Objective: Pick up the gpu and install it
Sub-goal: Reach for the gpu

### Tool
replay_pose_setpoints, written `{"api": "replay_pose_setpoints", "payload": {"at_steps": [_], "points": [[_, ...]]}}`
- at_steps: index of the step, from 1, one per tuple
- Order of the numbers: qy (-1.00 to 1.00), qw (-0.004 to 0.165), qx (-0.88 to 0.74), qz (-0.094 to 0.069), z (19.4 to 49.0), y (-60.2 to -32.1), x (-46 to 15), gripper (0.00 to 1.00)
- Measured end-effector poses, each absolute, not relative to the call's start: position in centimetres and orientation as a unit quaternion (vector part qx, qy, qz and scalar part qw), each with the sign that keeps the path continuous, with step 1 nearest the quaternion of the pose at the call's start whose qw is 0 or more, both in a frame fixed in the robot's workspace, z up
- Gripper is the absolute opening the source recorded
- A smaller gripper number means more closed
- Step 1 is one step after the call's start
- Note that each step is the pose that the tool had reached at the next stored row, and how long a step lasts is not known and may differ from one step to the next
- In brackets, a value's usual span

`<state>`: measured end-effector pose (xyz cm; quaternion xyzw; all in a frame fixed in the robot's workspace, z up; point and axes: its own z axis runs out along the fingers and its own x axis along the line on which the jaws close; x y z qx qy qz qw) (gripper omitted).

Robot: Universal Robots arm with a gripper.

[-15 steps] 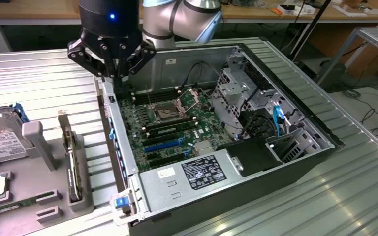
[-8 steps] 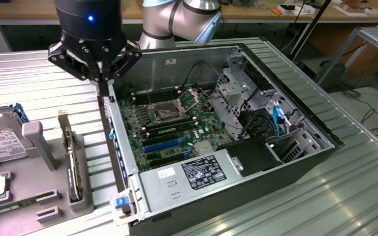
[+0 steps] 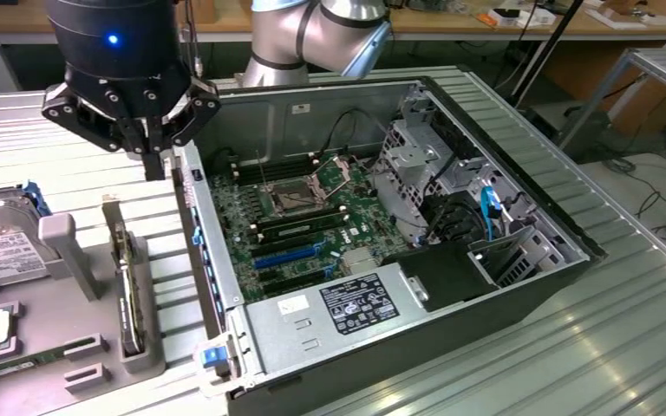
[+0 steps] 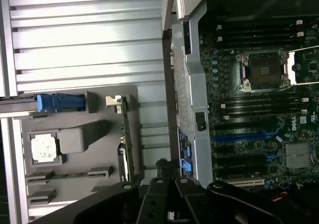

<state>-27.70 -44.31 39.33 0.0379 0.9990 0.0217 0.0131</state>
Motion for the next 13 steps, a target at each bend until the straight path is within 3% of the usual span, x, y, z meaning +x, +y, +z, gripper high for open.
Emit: {"api": "replay_pose_setpoints", "payload": {"at_steps": [13], "points": [[0.999, 0.013, 0.038, 0.022, 39.3, -46.2, -32.3, 0.11]]}}
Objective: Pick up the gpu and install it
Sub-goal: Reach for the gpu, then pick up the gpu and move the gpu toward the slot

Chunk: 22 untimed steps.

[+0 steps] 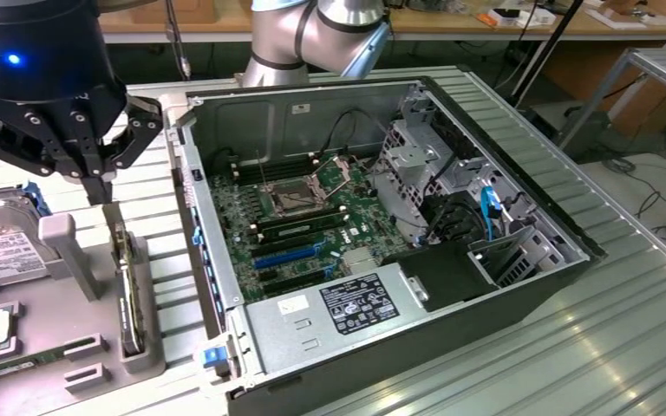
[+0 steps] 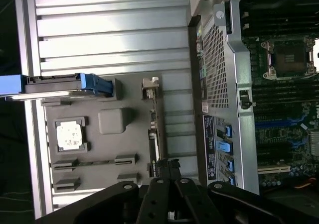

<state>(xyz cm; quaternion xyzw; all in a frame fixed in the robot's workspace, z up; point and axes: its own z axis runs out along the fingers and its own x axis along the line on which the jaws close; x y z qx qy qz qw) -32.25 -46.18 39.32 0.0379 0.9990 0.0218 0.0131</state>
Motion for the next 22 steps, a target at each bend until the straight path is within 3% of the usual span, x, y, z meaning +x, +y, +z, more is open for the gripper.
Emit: {"api": "replay_pose_setpoints", "payload": {"at_steps": [22], "points": [[0.999, 0.014, 0.038, 0.022, 38.64, -46.22, -32.24, 0.11]]}}
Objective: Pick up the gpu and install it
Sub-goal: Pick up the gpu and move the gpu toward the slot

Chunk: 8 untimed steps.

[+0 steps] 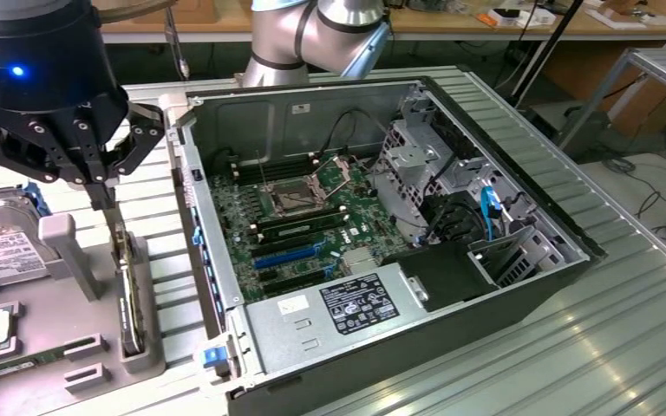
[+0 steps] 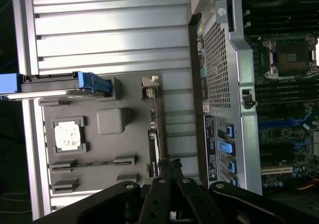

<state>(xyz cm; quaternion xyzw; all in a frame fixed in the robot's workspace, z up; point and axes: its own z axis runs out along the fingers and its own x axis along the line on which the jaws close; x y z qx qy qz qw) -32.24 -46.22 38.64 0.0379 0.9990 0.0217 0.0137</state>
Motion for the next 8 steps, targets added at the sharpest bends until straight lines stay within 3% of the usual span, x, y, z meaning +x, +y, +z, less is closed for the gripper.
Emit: {"api": "replay_pose_setpoints", "payload": {"at_steps": [8], "points": [[0.999, 0.014, 0.038, 0.022, 38.01, -46.25, -32.25, 0.11]]}}
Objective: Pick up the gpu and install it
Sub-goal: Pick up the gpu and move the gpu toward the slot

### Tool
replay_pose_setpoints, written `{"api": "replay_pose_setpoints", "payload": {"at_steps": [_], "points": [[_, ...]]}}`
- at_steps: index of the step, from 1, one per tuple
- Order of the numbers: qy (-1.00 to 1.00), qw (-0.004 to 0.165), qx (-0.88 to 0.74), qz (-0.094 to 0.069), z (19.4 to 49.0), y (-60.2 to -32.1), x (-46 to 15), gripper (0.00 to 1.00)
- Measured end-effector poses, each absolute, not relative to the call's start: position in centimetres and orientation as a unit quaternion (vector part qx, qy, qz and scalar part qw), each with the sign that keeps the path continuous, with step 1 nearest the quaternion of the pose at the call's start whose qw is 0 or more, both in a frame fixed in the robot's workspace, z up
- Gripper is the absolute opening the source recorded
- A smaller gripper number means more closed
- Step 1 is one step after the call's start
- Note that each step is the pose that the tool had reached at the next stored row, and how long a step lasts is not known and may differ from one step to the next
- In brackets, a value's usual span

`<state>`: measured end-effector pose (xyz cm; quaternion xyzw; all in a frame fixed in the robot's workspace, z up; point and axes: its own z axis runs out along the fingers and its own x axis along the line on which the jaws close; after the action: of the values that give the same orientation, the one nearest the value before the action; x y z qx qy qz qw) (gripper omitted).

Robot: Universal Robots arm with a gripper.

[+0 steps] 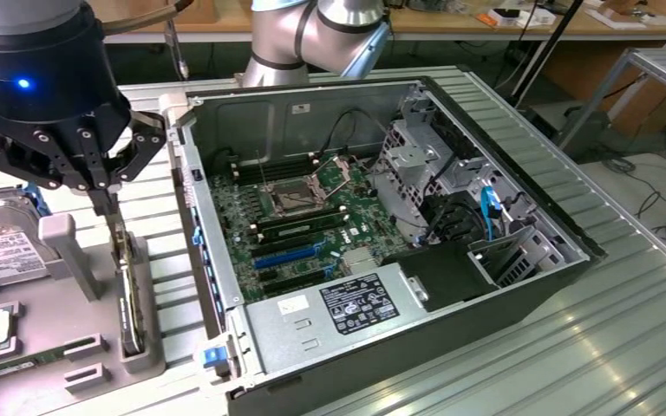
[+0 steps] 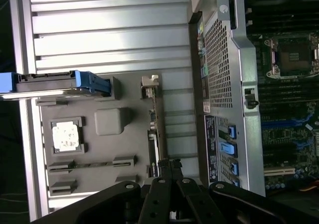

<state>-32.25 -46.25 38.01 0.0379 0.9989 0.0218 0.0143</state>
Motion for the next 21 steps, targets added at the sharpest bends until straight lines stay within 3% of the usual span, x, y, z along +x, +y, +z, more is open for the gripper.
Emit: {"api": "replay_pose_setpoints", "payload": {"at_steps": [21], "points": [[0.999, 0.019, 0.038, 0.022, 36.2, -46.5, -32.2, 0.11]]}}
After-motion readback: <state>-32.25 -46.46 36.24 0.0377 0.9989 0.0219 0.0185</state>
